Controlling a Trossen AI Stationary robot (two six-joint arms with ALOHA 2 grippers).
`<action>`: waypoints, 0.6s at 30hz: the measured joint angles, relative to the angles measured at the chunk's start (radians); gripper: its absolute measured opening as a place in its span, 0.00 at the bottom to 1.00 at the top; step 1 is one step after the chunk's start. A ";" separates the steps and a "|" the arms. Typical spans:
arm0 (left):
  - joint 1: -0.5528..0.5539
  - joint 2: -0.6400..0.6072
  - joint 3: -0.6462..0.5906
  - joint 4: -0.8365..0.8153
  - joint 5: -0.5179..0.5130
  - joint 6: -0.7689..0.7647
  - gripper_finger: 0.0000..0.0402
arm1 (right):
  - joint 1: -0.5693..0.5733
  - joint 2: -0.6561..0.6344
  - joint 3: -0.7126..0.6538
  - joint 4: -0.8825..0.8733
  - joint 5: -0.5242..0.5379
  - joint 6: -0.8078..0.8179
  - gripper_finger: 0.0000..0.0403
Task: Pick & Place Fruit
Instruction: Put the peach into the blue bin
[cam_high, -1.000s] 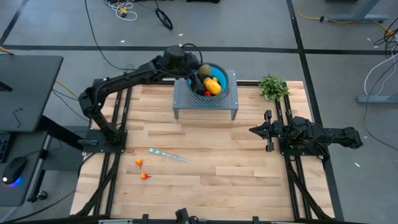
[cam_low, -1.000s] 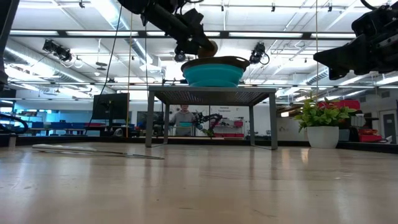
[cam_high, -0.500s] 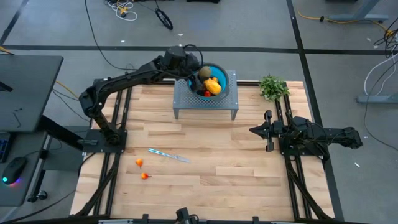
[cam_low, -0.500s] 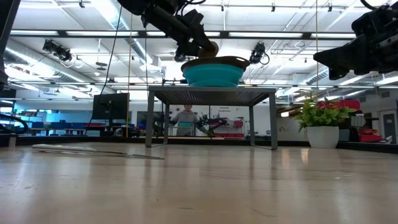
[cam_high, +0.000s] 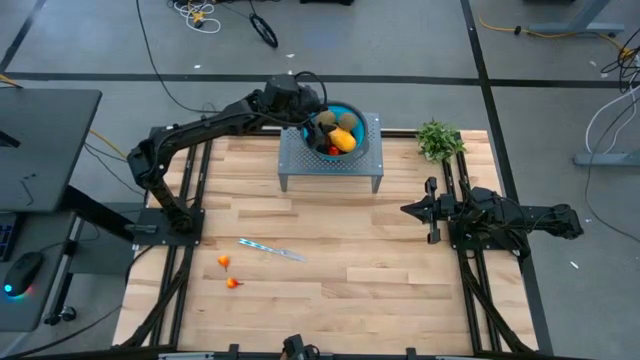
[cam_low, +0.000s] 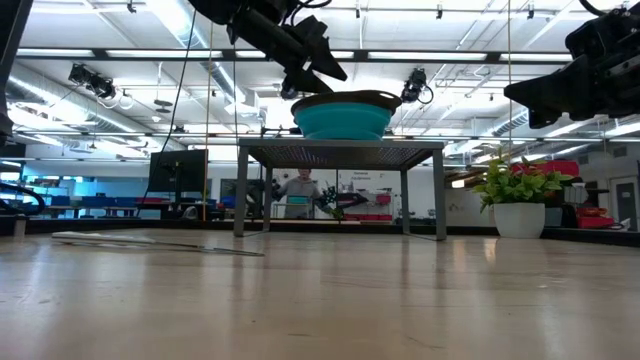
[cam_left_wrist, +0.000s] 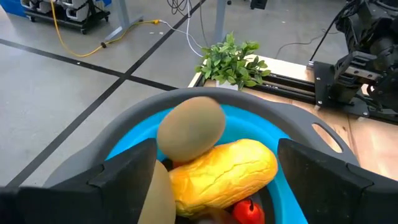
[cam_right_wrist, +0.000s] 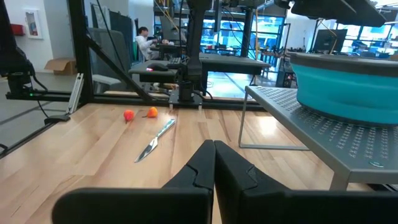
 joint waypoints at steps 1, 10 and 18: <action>0.000 0.000 0.000 0.000 0.000 0.000 0.86 | 0.000 0.000 0.000 0.000 0.000 0.000 0.02; 0.000 0.000 0.000 0.000 0.000 0.000 0.86 | 0.000 0.000 0.000 0.000 0.000 0.000 0.02; 0.000 -0.048 -0.001 -0.015 0.003 -0.020 0.85 | 0.000 0.000 0.000 0.000 0.000 0.000 0.02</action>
